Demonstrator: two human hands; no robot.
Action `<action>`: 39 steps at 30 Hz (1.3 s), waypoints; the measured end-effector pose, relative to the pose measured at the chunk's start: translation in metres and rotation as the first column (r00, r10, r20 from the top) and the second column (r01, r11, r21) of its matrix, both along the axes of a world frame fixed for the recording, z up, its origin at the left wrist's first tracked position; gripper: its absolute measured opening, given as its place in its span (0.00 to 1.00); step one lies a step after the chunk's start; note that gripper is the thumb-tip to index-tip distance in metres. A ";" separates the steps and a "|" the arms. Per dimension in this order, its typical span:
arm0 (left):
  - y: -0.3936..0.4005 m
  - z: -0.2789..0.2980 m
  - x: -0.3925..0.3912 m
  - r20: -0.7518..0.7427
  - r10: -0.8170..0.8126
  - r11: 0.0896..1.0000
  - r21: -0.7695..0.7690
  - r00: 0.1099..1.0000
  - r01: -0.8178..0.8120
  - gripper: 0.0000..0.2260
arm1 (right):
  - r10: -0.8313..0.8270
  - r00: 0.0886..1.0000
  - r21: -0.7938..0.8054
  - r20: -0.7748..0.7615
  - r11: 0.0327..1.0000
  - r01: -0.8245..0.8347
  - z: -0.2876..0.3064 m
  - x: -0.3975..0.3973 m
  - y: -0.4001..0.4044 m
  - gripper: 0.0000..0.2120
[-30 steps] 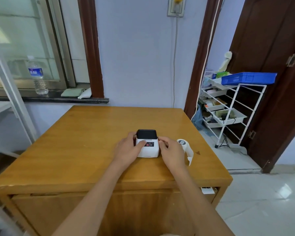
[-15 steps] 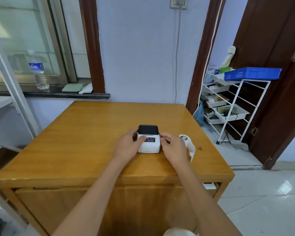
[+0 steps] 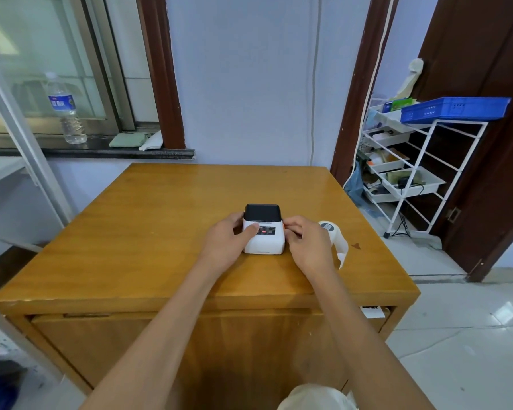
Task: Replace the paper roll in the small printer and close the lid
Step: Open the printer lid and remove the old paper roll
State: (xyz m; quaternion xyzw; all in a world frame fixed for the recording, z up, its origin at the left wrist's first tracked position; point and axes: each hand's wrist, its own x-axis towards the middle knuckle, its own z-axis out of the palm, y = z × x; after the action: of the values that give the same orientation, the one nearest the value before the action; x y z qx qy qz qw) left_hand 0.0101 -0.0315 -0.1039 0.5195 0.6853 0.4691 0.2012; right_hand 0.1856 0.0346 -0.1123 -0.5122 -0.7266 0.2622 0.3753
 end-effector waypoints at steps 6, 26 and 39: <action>0.002 0.000 0.000 -0.001 0.010 1.000 -0.004 1.000 -0.010 0.23 | -0.021 0.999 0.044 0.048 0.999 0.019 -0.002 -0.002 0.000 0.13; -0.017 0.009 0.010 -0.250 0.040 0.999 -0.020 0.967 -0.046 0.21 | -0.066 0.982 0.209 0.176 0.978 0.028 0.009 -0.008 -0.016 0.19; -0.016 0.008 0.009 -0.268 0.058 0.997 -0.027 0.962 -0.067 0.29 | 0.106 0.765 0.069 0.636 0.979 -0.194 0.080 -0.016 0.042 0.20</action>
State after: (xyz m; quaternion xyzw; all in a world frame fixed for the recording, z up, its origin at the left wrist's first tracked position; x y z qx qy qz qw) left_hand 0.0189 -0.0472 -0.0955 0.5524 0.7304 0.3886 0.1013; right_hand 0.1694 0.0768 -0.0319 -0.4847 -0.8643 0.0573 0.1218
